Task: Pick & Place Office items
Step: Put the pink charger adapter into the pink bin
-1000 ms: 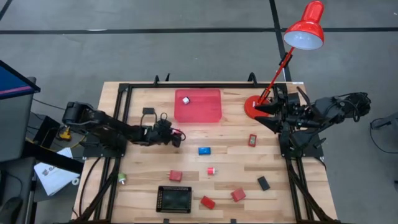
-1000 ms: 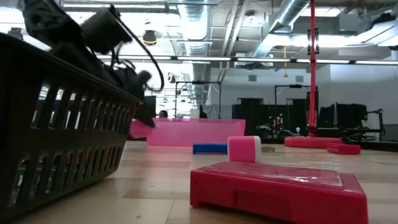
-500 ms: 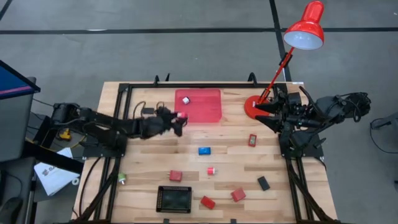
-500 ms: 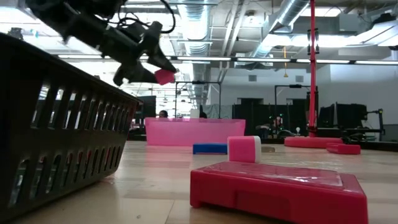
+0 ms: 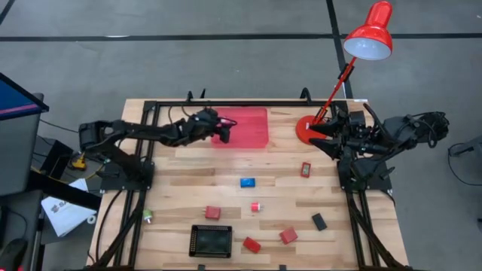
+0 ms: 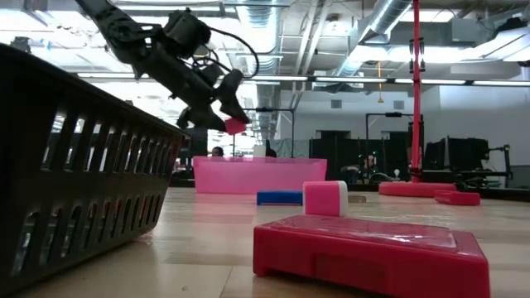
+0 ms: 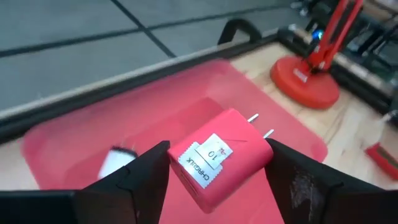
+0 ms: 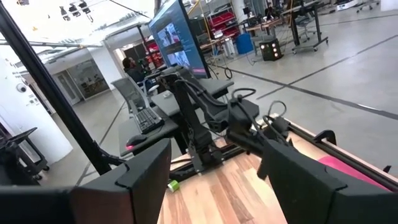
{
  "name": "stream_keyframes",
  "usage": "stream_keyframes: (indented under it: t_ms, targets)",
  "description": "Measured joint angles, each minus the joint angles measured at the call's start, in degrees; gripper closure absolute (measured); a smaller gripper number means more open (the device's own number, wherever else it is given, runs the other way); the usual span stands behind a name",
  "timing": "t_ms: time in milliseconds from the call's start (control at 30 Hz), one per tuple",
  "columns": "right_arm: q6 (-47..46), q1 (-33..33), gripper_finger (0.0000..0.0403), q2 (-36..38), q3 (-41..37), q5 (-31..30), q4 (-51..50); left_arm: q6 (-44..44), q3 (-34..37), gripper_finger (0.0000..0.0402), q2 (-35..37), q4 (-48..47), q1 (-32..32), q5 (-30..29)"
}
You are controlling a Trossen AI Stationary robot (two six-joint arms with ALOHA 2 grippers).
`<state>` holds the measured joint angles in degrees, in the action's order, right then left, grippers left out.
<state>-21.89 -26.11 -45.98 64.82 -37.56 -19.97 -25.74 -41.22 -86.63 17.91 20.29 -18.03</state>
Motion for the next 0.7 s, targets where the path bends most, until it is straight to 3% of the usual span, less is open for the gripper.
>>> stream_keyframes:
  t_ms: [400,700]
  targets:
    - [-0.02,-0.01,0.0154,-0.19,0.0,0.0,0.88,-1.63,-5.76,0.0164,-9.14,-6.55,0.48,-0.65]
    - [-0.03,-0.02,0.0154,-0.21,0.0,0.0,1.97,-5.73,-5.74,0.0163,-9.82,-12.75,1.39,-5.01]
